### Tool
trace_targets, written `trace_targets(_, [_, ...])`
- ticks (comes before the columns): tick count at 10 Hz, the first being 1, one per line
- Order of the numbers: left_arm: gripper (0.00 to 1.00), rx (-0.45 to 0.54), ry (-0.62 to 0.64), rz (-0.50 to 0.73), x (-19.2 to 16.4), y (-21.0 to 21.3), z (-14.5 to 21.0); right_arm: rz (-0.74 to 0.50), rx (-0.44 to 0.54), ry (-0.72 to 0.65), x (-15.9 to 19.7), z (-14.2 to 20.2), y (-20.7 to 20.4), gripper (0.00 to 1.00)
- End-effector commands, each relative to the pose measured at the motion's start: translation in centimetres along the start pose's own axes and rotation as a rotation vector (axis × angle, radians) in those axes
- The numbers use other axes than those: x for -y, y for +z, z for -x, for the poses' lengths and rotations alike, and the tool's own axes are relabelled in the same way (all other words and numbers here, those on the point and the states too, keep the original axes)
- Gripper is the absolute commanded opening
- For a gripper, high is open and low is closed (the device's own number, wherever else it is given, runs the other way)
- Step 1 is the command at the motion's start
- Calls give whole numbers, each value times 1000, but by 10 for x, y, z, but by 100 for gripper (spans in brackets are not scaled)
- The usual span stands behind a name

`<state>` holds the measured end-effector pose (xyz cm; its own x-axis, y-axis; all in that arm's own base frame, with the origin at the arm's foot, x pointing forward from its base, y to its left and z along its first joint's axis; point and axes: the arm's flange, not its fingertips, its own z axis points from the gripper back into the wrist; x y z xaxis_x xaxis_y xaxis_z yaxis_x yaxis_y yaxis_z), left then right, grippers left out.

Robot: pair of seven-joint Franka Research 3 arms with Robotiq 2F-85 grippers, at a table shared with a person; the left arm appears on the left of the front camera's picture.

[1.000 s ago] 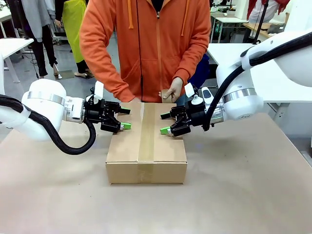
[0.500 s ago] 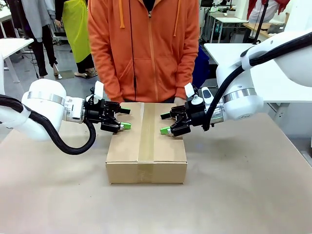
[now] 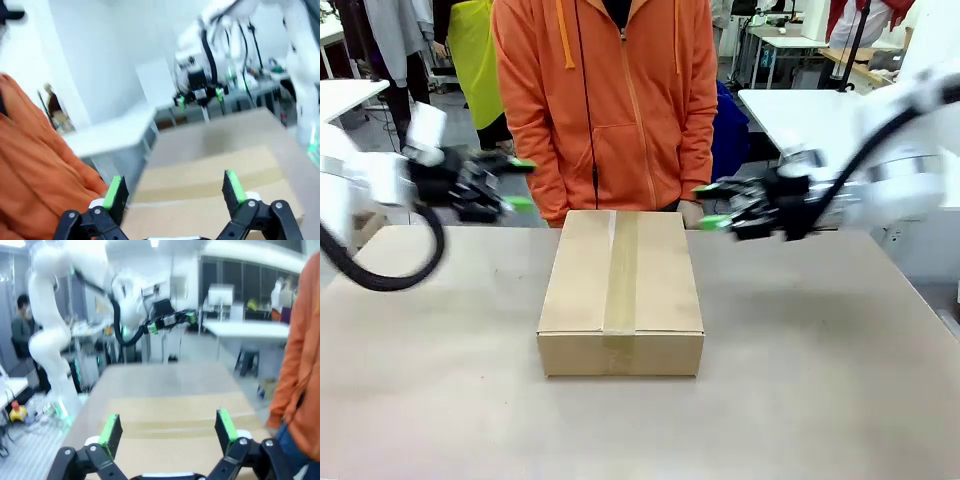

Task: Pack the gift set into the box.
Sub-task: Press and hold the closed box until the human finishes sealing it.

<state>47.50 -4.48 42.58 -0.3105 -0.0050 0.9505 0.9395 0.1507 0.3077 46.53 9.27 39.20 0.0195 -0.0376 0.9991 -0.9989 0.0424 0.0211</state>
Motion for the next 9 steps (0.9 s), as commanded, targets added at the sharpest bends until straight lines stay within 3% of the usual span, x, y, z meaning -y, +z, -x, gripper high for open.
trace_targets(1, [100, 158, 21, -61, 5, 70, 11, 142, 213, 35, -26, 7, 82, 100])
trace_targets(2, [100, 199, 48, -97, 4, 89, 24, 308, 306, 97, -29, 11, 106, 100])
trace_targets(3, [100, 192, 126, -55, -12, 88, 39, 428, 250, 103, -14, 18, 90, 100])
trace_targets(4, [100, 155, 7, -92, 8, 89, -12, 176, 213, 20, -30, -9, 103, 100])
trace_targets(9, [100, 155, 7, -92, 8, 89, -12, 176, 213, 20, -30, -9, 103, 100])
